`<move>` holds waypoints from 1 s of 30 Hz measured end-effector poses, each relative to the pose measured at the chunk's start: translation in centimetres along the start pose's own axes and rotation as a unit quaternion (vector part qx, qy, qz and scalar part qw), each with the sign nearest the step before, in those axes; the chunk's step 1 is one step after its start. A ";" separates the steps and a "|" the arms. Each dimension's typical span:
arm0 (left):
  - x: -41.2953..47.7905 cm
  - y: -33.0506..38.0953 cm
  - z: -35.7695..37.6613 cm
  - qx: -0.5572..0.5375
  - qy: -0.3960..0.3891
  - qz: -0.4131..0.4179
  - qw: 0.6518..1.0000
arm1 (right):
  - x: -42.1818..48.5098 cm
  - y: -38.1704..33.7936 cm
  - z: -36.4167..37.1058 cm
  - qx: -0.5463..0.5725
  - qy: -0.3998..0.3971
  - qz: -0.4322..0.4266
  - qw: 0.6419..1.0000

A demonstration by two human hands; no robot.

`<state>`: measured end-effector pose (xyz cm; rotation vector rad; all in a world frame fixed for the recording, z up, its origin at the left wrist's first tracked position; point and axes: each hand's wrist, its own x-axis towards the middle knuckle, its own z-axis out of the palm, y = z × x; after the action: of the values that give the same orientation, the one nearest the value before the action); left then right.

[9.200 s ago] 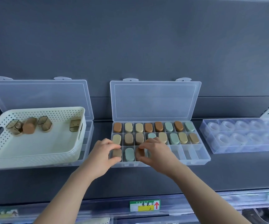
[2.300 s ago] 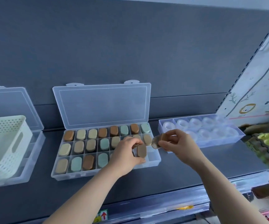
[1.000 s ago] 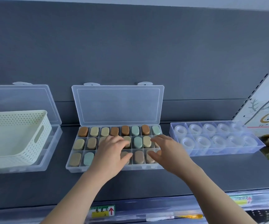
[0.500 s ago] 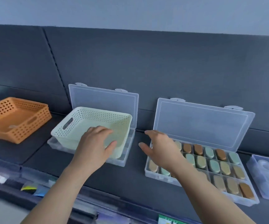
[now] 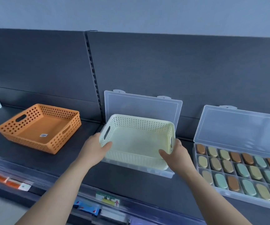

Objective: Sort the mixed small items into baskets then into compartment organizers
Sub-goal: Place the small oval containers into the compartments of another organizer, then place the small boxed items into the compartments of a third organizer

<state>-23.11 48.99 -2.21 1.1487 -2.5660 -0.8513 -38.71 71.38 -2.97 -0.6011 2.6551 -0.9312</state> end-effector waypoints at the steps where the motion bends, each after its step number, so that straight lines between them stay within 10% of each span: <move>1: 0.2 -0.3 0.1 -0.020 0.001 -0.001 1.000 | 0.0 -0.1 0.2 0.010 0.001 0.000 1.000; 16: -4.2 -6.1 -9.7 -0.106 0.249 -0.087 0.959 | 2.4 -12.7 4.7 0.097 -0.040 -0.213 0.971; 30: -9.5 -26.4 -24.6 -0.106 0.426 -0.217 0.872 | -2.9 -35.6 23.6 0.195 -0.184 -0.386 0.883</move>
<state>9.46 31.56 2.97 1.5909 -1.4899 -0.4967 -16.81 34.90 2.27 -1.5886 1.7894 -1.3258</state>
